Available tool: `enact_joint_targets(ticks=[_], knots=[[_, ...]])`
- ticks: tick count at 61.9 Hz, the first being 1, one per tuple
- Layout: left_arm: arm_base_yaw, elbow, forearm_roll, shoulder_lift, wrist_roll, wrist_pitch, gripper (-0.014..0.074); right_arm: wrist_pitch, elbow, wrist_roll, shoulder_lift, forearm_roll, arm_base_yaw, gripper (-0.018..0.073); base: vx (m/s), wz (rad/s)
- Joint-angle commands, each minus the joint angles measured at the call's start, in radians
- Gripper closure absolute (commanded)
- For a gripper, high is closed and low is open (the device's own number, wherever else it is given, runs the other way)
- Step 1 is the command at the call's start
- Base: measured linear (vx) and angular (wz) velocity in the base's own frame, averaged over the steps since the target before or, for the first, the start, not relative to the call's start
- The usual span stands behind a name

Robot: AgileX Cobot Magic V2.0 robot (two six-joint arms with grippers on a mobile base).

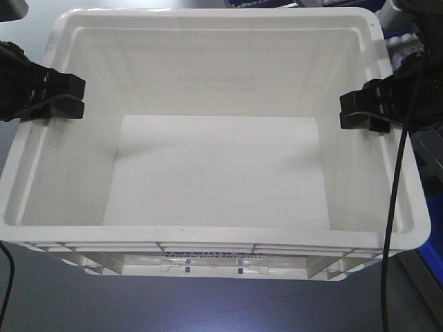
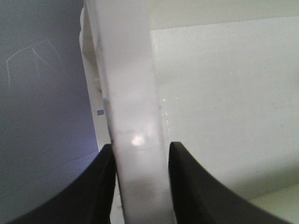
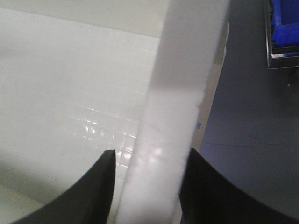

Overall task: Move bin from left to right shelf
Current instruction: 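Hold the tote with both grippers while the base drives away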

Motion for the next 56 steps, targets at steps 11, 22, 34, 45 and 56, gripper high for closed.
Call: enact_joint_targets(ticks=[11,22,34,45,56], knots=[[-0.006,-0.04,-0.055,-0.053,0.052,-0.066,0.0601,-0.088,-0.034,-0.014,-0.031,-0.019,-0.006,0.0564,0.23,-0.4],[-0.006,-0.04,-0.055,-0.053,0.052,-0.066,0.0601,-0.088,-0.034,-0.014,-0.031,-0.019,-0.006,0.0564,0.25,-0.3],[-0.006,-0.04,-0.055,-0.053,0.052,-0.066,0.0601,-0.087,-0.034,-0.014,-0.031,-0.019,-0.006,0.0564,0.29,-0.17],[-0.006,-0.04,-0.055,-0.053,0.052,-0.066,0.0601,-0.086,-0.034,-0.014,-0.031,-0.019,-0.006,0.0564,0.34,0.02],[-0.006,-0.04,-0.055,-0.053,0.052,-0.066,0.0601,-0.088,-0.034,-0.014,-0.031,-0.019,-0.006,0.0564,0.38,0.18]])
